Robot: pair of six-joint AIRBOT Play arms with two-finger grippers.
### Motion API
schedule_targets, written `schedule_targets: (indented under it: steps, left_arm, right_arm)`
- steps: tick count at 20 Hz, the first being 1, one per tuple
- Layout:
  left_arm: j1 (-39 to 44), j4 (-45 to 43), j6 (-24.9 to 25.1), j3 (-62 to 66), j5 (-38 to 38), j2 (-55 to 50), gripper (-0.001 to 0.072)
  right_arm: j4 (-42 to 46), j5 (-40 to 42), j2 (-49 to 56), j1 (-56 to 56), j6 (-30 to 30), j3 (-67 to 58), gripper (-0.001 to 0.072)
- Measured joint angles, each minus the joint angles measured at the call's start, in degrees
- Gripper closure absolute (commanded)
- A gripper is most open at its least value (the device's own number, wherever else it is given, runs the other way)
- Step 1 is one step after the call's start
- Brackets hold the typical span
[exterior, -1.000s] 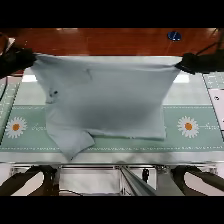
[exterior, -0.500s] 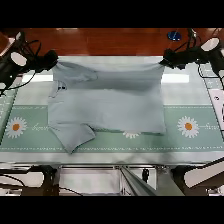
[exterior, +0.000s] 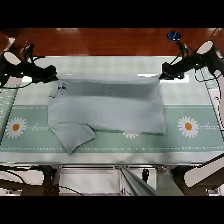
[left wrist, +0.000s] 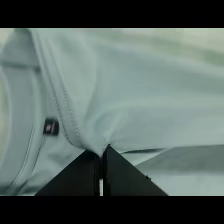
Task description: Fold the shirts.
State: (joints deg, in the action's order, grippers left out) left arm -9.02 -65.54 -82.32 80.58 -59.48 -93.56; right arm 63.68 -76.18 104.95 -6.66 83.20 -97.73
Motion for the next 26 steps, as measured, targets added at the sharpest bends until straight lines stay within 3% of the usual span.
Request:
schedule_targets:
  steps: [4, 5, 6, 7, 11, 15, 20, 23, 26]
  left_arm:
    - [-0.5, -1.2, 1.6, 0.2, -5.9, -2.5, 0.0686]
    - [-0.5, -1.4, 1.7, 0.2, -7.0, -3.1, 0.0628]
    - [-0.4, -1.5, 1.7, 0.2, -7.8, -3.6, 0.0325]
    - [-0.4, -1.7, 1.5, 0.2, -8.5, -4.0, 0.0197]
    - [-0.9, -2.8, -0.2, 0.8, -14.4, -4.0, 0.0197]
    - [-4.2, -4.4, 0.9, -4.3, -19.4, 2.6, 0.0197]
    - [-16.0, -4.4, 5.6, -24.9, -18.3, 18.4, 0.0198]
    - [-23.8, -0.4, 8.2, -37.7, -14.9, 26.4, 0.0198]
    - [-26.6, 5.0, 10.9, -45.7, -13.7, 30.0, 0.0198]
  right_arm:
    - [3.0, -3.2, 0.1, 0.0, 0.4, 2.8, 0.0686]
    - [3.1, -3.6, 0.1, 0.0, 0.4, 3.9, 0.0640]
    - [3.0, -3.7, 0.1, 0.0, 0.5, 4.8, 0.0370]
    - [2.9, -3.8, 0.1, 0.0, 0.6, 5.7, 0.0297]
    - [1.6, -6.7, -1.4, -0.6, 0.5, 7.2, 0.0296]
    - [6.2, -9.3, -9.2, -3.5, 0.3, 10.6, 0.0296]
    - [4.9, 2.4, -28.8, -9.0, 1.0, 33.2, 0.0296]
    - [-1.8, 9.5, -38.8, -10.2, 0.0, 48.2, 0.0296]
    - [-10.2, 12.5, -44.2, -10.6, -3.9, 58.4, 0.0297]
